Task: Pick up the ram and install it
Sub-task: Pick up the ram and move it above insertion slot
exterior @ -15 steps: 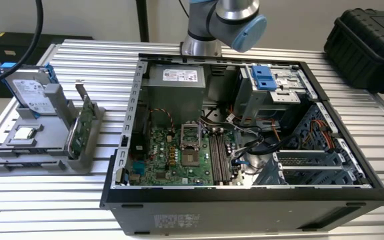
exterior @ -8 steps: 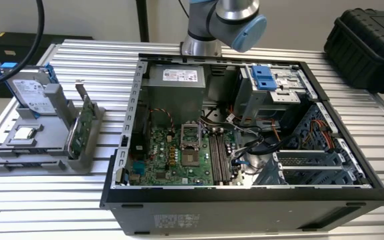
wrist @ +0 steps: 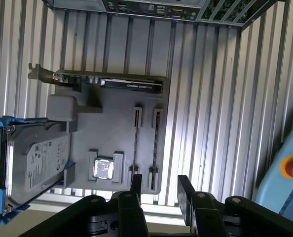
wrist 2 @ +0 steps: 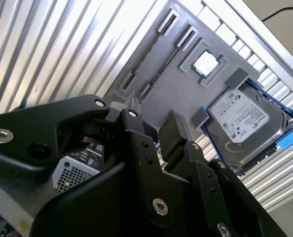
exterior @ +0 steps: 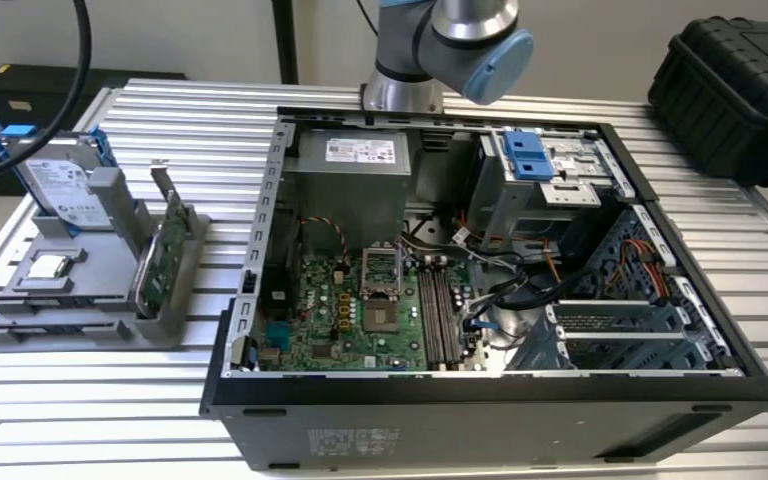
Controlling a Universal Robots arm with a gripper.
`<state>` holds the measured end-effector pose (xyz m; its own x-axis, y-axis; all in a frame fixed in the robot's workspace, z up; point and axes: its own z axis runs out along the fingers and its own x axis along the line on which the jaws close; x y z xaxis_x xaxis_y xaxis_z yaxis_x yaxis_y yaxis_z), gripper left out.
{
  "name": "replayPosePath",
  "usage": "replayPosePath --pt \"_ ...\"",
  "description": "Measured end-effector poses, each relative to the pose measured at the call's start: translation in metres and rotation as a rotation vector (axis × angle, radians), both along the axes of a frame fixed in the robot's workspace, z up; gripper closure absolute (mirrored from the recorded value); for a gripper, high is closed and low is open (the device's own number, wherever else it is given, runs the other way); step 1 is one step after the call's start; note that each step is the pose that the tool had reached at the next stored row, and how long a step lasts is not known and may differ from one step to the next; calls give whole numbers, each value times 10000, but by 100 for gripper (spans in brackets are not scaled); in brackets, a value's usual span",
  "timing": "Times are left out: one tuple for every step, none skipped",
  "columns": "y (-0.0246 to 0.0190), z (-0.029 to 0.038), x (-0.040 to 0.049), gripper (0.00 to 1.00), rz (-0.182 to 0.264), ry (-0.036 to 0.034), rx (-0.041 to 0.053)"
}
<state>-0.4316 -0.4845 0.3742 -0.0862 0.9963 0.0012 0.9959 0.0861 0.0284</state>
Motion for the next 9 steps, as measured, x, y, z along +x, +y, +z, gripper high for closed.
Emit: replayPosePath --pt "0 -5 0 0 0 0 0" --pt "0 -11 0 0 0 0 0" --pt "0 -17 0 0 0 -1 1" --pt "0 -23 0 0 0 -1 0" --pt "0 -28 0 0 0 0 0" --pt "0 -33 0 0 0 0 0" --pt "0 -39 0 0 -1 0 0" --pt "0 -44 0 0 0 0 0" --pt "0 -51 0 0 0 -1 0"
